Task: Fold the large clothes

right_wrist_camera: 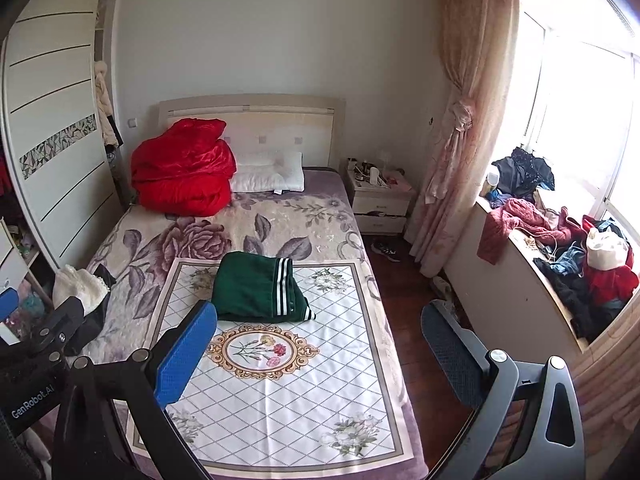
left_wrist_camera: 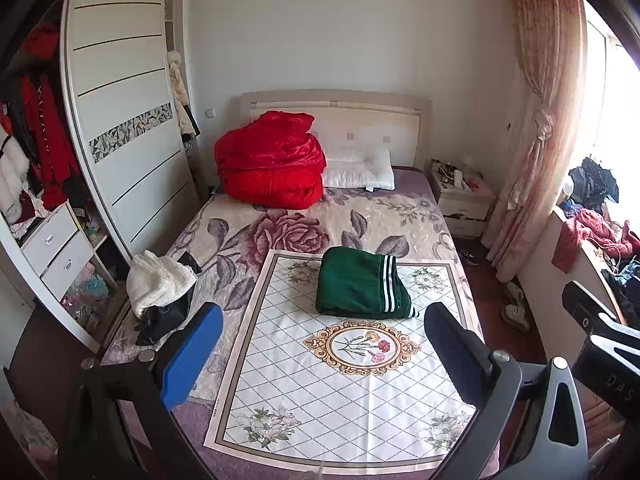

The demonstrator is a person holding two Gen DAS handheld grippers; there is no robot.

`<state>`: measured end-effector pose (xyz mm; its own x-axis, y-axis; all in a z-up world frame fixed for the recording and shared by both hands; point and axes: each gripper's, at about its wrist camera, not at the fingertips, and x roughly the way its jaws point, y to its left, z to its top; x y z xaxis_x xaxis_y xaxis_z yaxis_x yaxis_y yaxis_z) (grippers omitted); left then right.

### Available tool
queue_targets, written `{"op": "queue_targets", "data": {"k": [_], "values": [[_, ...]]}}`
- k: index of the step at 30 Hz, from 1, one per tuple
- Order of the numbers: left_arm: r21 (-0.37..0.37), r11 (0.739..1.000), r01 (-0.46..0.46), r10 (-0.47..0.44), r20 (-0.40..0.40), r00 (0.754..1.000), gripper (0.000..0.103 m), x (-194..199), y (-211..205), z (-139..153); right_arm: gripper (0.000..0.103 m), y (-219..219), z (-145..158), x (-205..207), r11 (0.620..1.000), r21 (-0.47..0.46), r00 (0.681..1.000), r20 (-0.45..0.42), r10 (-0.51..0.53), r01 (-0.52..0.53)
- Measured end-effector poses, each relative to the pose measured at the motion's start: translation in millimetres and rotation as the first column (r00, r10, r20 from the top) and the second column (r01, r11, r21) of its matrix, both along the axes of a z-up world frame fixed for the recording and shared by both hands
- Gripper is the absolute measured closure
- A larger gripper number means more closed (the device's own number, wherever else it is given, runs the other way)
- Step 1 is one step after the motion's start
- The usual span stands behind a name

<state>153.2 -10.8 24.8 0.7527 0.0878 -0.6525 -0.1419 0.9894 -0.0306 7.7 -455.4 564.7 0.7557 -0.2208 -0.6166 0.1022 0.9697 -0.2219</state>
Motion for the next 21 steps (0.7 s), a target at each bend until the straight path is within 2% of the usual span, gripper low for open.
{"op": "queue_targets", "data": {"k": [21], "values": [[-0.002, 1.0, -0.002, 0.002, 0.013, 1.0, 0.0, -4, -4, 8, 0.0, 5, 0, 15, 0.999, 0.018, 0.999, -0.018, 0.037, -0.037]]}}
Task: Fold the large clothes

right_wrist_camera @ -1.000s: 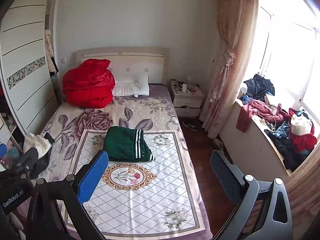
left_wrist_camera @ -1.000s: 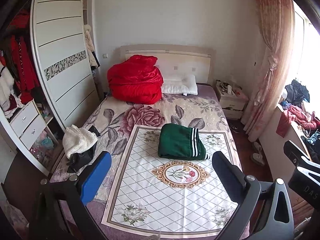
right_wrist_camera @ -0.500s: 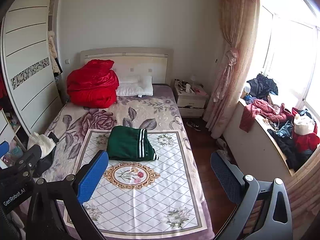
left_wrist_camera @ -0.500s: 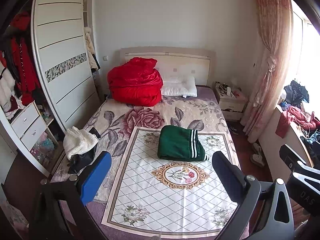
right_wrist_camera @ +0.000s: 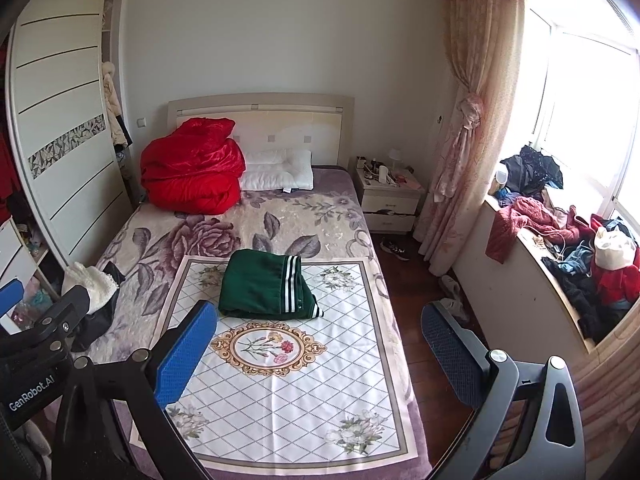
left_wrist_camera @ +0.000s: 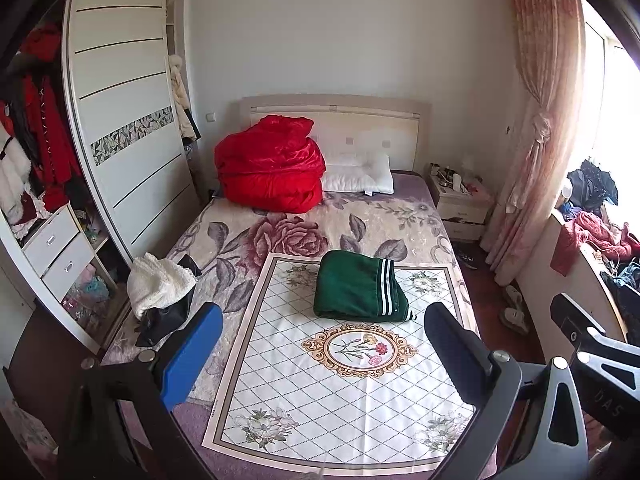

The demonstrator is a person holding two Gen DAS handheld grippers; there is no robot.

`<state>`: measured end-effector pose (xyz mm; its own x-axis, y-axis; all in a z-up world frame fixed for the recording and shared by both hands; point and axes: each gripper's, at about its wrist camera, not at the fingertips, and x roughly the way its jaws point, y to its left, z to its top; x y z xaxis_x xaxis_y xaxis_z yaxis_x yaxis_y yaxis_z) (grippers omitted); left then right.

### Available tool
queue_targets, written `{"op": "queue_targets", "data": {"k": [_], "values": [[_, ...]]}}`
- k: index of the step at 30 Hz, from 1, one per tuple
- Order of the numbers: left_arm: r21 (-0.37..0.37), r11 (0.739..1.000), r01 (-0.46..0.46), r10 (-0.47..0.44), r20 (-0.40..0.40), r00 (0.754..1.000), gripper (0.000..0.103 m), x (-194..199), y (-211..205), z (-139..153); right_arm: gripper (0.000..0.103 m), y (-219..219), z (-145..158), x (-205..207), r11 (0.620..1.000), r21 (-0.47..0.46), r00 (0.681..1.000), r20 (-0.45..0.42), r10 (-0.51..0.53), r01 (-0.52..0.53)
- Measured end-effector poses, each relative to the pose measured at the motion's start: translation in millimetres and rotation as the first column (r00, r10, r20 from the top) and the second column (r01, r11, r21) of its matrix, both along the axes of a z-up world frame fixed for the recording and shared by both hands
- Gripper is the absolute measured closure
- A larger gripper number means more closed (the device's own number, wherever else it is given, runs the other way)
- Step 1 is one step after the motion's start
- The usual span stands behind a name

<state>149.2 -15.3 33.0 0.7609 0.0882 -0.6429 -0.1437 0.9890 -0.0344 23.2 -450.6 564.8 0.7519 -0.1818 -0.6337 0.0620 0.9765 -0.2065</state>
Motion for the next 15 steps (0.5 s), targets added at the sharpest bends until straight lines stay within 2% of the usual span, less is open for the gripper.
{"op": "queue_targets", "data": {"k": [15], "values": [[0.004, 1.0, 0.009, -0.009, -0.003, 1.0, 0.0, -4, -6, 2, 0.0, -4, -9, -12, 1.0, 0.004, 1.0, -0.006, -0.005, 0.005]]}}
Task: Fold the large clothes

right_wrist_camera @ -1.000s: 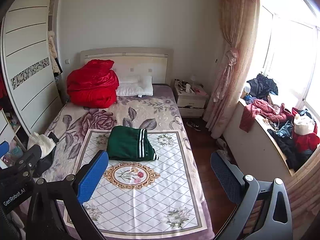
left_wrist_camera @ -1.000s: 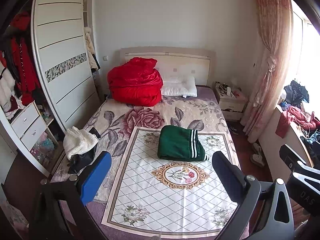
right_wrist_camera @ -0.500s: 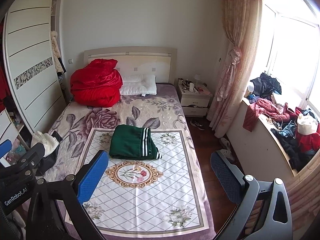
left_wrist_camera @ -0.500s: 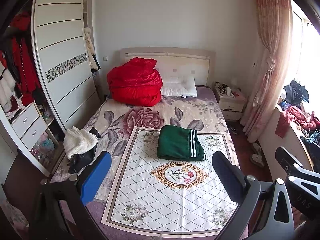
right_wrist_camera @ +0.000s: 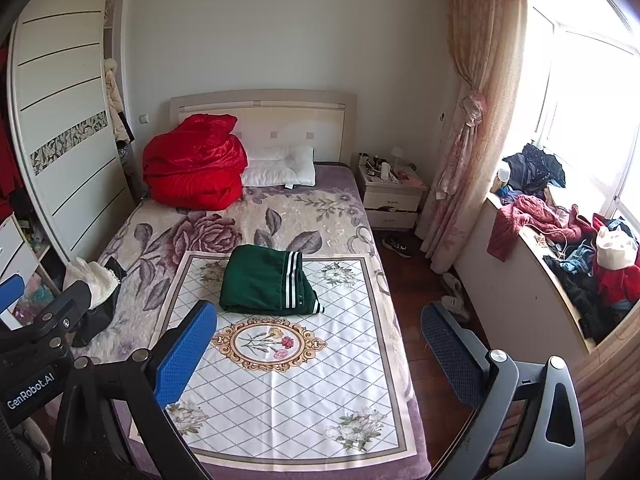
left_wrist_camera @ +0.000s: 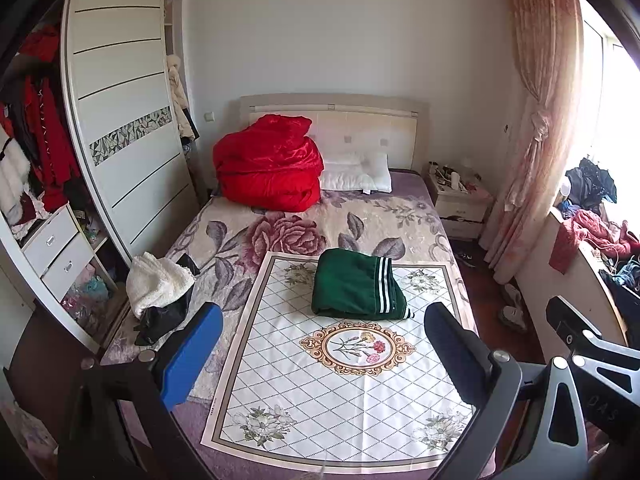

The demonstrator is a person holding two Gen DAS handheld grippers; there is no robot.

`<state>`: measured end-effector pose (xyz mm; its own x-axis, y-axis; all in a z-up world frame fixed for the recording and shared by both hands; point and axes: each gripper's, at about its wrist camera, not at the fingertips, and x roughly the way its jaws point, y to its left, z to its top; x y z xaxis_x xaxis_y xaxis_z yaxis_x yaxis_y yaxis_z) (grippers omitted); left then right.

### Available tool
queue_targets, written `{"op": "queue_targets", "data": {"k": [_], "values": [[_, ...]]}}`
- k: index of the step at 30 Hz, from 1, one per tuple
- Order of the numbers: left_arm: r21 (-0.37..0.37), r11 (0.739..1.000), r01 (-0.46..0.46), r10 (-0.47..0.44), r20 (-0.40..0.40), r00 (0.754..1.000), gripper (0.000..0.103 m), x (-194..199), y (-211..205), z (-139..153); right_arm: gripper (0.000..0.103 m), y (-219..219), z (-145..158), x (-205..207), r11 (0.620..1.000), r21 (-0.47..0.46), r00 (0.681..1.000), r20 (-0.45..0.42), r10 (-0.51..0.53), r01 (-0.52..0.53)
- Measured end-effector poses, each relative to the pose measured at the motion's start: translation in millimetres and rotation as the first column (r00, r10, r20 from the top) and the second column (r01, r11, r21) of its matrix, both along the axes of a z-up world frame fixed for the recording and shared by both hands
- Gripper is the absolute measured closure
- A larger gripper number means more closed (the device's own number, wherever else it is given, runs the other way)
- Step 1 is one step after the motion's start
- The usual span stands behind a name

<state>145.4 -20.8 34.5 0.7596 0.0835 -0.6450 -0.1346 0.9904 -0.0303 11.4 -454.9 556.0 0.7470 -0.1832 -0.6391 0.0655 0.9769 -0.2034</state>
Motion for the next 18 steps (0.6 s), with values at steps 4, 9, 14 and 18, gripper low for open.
{"op": "queue_targets", "data": {"k": [4, 9, 14, 18], "values": [[-0.001, 1.0, 0.005, -0.005, -0.003, 1.0, 0.0, 1, -1, -1, 0.0, -1, 0, -1, 1.0, 0.0, 1.0, 0.001, 0.001, -0.001], [-0.001, 1.0, 0.007, -0.007, -0.006, 1.0, 0.0, 1, -3, -1, 0.0, -1, -1, -5, 1.0, 0.001, 1.0, -0.001, -0.003, 0.003], [-0.002, 1.0, -0.006, 0.006, -0.011, 1.0, 0.0, 1, -4, -5, 0.0, -2, -3, -15, 1.0, 0.003, 1.0, -0.001, -0.01, 0.01], [-0.012, 1.0, -0.008, 0.008, -0.012, 1.0, 0.0, 0, -5, -7, 0.0, -5, -6, -26, 1.0, 0.003, 1.0, 0.003, -0.015, 0.015]]}}
